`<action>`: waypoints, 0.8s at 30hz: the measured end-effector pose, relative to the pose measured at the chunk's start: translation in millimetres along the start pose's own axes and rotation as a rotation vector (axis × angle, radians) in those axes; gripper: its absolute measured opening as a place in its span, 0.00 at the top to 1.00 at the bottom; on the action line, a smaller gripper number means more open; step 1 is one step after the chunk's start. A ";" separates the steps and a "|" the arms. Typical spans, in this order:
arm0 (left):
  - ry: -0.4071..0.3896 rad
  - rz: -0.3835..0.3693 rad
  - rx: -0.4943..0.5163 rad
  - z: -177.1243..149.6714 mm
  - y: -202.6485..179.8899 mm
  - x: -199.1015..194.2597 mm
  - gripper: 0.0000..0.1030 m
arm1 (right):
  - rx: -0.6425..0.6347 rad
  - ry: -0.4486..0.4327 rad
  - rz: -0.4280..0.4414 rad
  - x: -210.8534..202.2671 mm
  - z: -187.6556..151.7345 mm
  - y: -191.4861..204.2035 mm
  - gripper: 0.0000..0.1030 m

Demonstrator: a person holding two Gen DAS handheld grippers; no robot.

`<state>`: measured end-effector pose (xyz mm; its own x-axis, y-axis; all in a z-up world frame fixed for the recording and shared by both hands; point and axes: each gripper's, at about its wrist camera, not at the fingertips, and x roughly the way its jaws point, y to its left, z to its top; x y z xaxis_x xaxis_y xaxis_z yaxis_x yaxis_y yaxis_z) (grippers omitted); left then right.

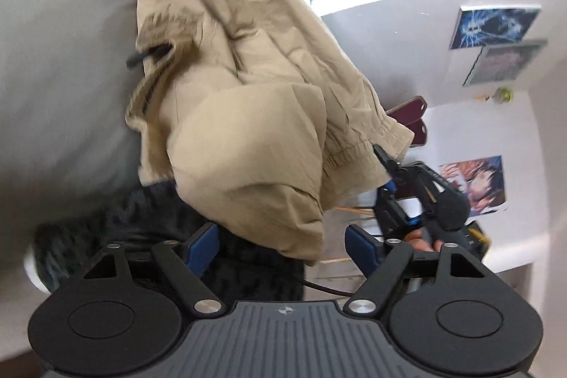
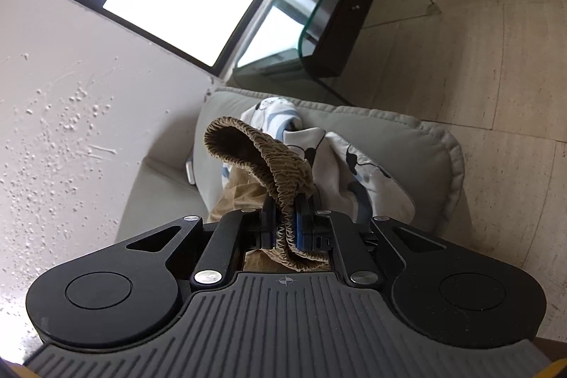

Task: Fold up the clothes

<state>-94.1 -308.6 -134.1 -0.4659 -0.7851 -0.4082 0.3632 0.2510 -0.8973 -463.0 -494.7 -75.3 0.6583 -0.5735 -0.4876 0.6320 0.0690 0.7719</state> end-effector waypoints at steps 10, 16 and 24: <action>-0.001 -0.041 -0.120 -1.5 -6.8 18.8 0.27 | 0.012 0.007 0.019 1.9 -3.3 -8.0 0.90; -0.042 0.007 -0.161 13.4 -13.6 16.8 0.93 | 0.011 0.015 0.019 0.8 -5.9 -6.8 0.90; -0.428 -0.059 -0.020 40.3 -56.6 -122.0 0.97 | -0.119 0.089 0.176 1.0 -11.4 50.2 0.90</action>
<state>-25.4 -249.9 -26.7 -0.1072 -0.9616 -0.2528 0.3285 0.2057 -0.9218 -425.9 -482.4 -41.7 0.7930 -0.4701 -0.3876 0.5442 0.2605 0.7975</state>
